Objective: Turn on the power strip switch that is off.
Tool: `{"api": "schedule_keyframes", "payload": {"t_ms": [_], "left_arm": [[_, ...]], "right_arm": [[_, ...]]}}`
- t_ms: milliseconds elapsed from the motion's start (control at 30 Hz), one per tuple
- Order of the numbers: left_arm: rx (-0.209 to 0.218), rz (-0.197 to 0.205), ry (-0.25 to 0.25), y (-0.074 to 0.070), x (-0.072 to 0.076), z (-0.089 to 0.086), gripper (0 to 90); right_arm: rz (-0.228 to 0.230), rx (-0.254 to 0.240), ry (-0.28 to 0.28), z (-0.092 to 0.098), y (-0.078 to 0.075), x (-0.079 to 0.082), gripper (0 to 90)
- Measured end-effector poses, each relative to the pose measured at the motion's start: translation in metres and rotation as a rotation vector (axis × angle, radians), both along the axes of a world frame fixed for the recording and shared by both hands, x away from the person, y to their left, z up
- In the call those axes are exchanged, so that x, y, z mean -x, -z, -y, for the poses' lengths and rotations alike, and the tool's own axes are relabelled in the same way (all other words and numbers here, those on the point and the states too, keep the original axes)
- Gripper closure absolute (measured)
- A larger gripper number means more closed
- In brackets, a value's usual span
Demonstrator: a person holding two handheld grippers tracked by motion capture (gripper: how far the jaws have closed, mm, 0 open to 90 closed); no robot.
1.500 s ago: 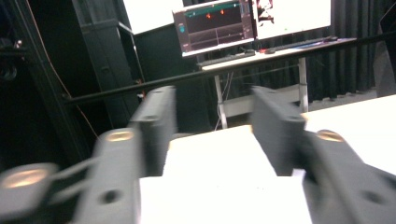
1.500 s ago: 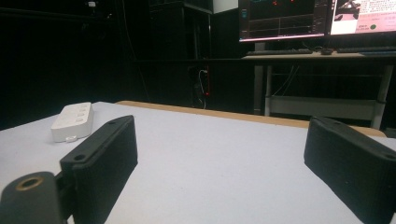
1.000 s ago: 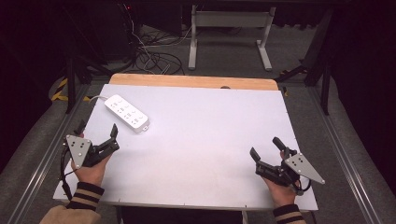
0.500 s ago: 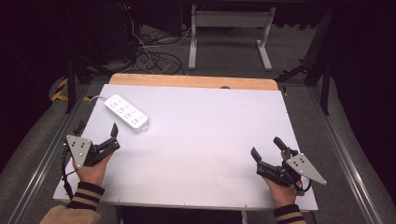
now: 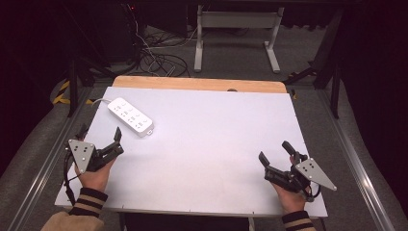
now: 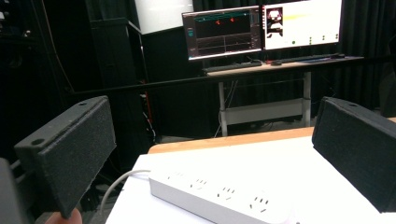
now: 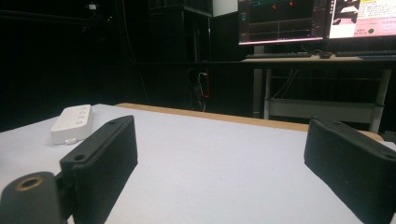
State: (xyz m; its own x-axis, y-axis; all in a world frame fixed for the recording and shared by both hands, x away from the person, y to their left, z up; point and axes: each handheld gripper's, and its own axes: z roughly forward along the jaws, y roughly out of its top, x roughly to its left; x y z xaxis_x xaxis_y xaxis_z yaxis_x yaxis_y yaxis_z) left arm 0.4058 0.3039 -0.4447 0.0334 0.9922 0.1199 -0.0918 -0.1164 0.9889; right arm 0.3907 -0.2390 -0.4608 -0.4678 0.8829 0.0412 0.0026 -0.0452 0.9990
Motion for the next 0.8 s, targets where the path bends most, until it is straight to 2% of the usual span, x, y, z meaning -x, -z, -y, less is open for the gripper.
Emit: {"api": "schedule_keyframes", "payload": {"t_ms": [633,800], "left_arm": [[-0.005,-0.022,0.015,0.0019,-0.0035,0.0022,0.0],[0.008,-0.025,0.016,0.0015,-0.0059,0.0030,0.0]], "right_arm": [[0.014,0.007,-0.002,-0.0004,-0.0009,0.0019,8.9],[0.013,0.011,0.005,0.0004,-0.0011,0.0046,8.9]]}}
